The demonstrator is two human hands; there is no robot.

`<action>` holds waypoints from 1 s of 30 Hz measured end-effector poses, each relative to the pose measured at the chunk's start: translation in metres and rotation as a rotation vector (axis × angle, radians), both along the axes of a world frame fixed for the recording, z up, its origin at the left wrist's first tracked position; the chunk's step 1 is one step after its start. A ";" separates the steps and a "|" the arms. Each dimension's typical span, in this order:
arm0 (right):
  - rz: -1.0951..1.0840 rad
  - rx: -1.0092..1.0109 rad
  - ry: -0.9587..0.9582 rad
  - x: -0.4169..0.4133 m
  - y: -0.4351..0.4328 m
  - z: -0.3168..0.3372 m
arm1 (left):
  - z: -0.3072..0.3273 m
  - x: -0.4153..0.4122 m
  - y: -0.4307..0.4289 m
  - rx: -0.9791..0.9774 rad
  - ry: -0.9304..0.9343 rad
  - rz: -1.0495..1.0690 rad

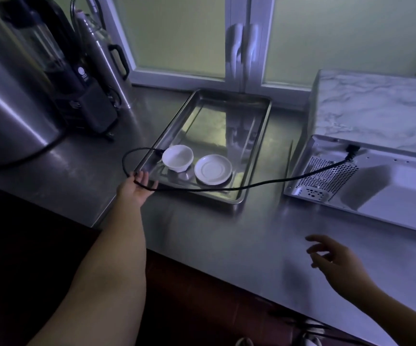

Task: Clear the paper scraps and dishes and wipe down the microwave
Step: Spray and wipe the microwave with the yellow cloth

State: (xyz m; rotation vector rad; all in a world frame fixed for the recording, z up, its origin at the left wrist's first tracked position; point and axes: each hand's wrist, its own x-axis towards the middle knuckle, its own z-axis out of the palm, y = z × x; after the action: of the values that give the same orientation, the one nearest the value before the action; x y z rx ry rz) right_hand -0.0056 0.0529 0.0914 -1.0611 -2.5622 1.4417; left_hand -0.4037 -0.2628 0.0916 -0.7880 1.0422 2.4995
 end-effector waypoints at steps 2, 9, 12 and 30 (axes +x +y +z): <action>-0.005 -0.023 -0.019 0.002 0.002 -0.001 | -0.007 0.007 0.002 -0.050 -0.006 -0.036; -0.043 -0.098 -0.055 0.014 0.013 -0.002 | -0.012 0.062 0.027 -0.665 -0.122 -0.242; -0.075 -0.132 -0.048 0.020 0.018 -0.001 | 0.009 0.103 0.060 -0.708 0.076 -0.206; -0.861 0.127 -0.155 0.246 0.177 -0.034 | -0.001 0.420 0.324 -0.705 0.366 -1.515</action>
State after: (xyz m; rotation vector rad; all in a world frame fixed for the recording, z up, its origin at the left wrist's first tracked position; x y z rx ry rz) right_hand 0.2404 0.2300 0.0569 -1.9508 -1.7970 0.9652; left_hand 0.0160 0.0616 0.0903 0.3669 1.7115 0.9446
